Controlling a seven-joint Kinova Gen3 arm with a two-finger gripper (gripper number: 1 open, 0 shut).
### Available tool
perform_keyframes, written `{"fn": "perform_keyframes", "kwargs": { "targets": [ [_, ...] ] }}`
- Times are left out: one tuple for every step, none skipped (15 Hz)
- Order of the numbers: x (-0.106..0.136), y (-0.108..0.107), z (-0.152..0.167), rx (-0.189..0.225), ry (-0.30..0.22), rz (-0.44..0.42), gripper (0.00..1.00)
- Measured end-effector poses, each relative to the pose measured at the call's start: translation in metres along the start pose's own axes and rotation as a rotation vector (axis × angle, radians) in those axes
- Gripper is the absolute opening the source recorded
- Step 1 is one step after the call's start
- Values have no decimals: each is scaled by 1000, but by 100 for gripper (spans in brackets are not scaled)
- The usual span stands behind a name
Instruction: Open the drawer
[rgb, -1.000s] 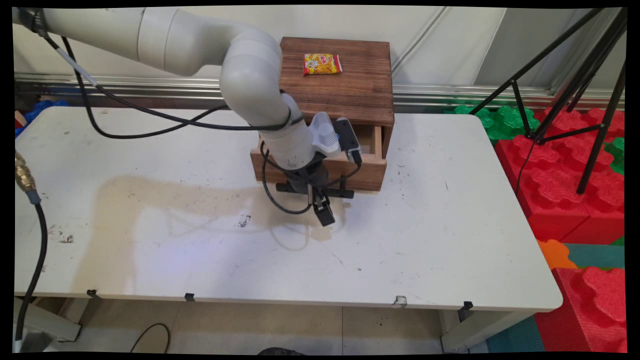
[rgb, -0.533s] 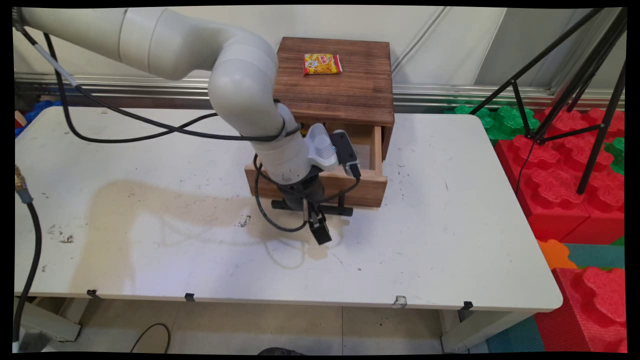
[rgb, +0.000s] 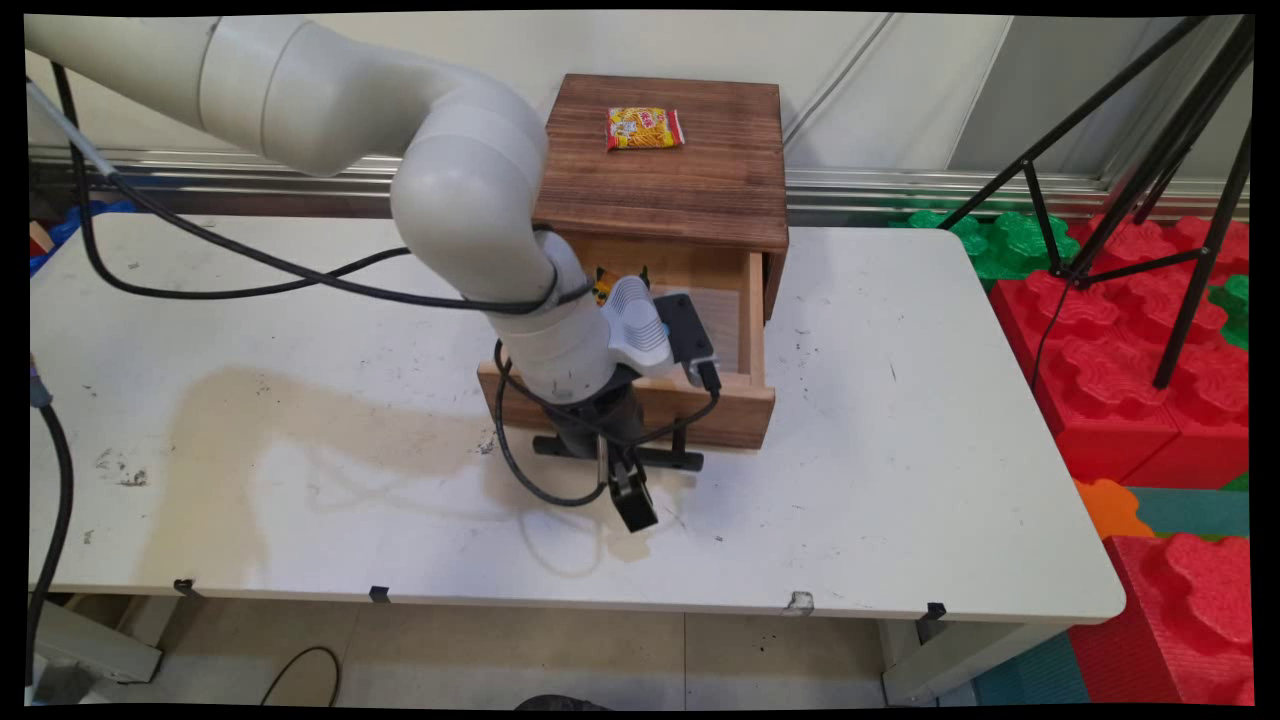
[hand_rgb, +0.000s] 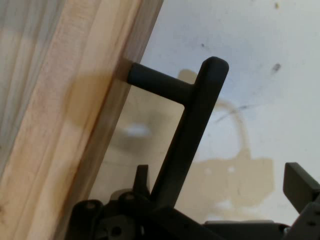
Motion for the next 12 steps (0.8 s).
{"fn": "perform_keyframes", "kwargs": {
  "targets": [
    [-1, 4, -1, -4, -3, 1, 100],
    [-3, 6, -1, -7, -5, 1, 100],
    [-4, 10, -1, -11, -8, 3, 100],
    [-6, 14, -2, -15, -12, 4, 100],
    [-8, 19, -3, -21, -16, 6, 100],
    [-9, 22, -3, -24, -17, 8, 100],
    [-10, 27, -4, -29, -19, 11, 100],
    [-11, 31, -5, -34, -21, 13, 100],
    [-13, 35, -6, -39, -23, 15, 100],
    [-14, 39, -7, -44, -25, 16, 100],
    [-16, 43, -8, -50, -28, 18, 100],
    [-17, 46, -9, -54, -30, 19, 100]
  ]
}}
